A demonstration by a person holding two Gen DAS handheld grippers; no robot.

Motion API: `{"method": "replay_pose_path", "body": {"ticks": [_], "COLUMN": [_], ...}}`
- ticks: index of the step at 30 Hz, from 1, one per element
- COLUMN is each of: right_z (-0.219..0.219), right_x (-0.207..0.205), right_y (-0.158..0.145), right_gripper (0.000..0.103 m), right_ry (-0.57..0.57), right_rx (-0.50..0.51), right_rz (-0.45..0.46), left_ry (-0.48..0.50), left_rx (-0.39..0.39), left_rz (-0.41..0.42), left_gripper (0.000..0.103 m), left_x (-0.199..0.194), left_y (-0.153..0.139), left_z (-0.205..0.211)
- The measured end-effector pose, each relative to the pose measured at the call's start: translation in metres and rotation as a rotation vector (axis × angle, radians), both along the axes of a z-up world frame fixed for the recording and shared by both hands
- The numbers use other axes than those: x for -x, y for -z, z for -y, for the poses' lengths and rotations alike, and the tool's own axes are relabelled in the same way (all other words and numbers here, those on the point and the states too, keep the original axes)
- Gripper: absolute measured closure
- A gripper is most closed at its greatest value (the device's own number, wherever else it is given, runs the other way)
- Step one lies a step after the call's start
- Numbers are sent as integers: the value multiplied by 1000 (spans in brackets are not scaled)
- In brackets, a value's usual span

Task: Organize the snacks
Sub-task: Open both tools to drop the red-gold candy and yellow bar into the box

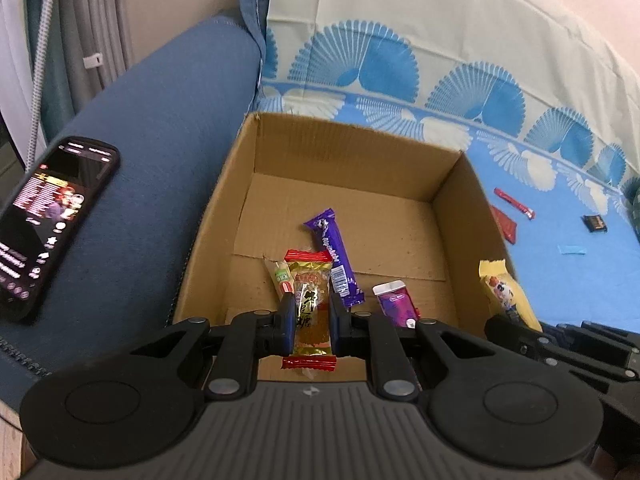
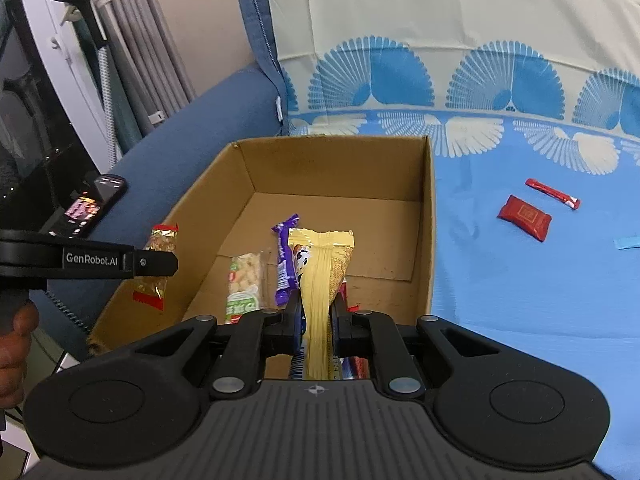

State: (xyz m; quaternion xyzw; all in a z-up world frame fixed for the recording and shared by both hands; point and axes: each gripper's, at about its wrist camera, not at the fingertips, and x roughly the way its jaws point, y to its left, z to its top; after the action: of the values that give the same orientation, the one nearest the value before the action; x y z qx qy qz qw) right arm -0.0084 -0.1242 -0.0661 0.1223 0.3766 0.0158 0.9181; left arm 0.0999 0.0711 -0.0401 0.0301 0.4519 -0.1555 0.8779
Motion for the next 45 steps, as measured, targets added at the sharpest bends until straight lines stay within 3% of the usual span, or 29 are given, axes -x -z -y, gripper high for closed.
{"method": "replay_pose_path", "body": {"ticks": [15,17,18,19,21,23,26,33,45], "right_z": [11,11,11,11,12,12,9,-19,-58], "right_x": [-38,-41,-42,-43,-41,-35,-17,51,161], "right_y": [26,23,21,18,8,1,-9,-28,-78], "right_gripper": [88,85,75,55,38,33,20,16,6], "right_ry": [5,-2,-2,3,29,35,51,54,-4], "right_rx": [-6,-11,-13,-11,5,11,-5,-45,153], "right_rz": [-31,-17,-9,-2,17,17,-7,-66,141], "left_ry": [8,9,19,22,-1,-7,-17,-37,-54], "left_rx": [-69,-76,-76,-73,-66,-77,-103,-81,-45], "left_rz": [-30,-17,-9,10,72,111,91,14,122], "left_gripper": [85,68,37,9,0,0,0,0,0], "left_x": [-31,-34,-35,-35,-30,-22,-7,57,163], "left_y": [32,31,29,24,14,5,2,-9,-55], "left_z": [15,16,17,17,13,8,1,-17,-40]}}
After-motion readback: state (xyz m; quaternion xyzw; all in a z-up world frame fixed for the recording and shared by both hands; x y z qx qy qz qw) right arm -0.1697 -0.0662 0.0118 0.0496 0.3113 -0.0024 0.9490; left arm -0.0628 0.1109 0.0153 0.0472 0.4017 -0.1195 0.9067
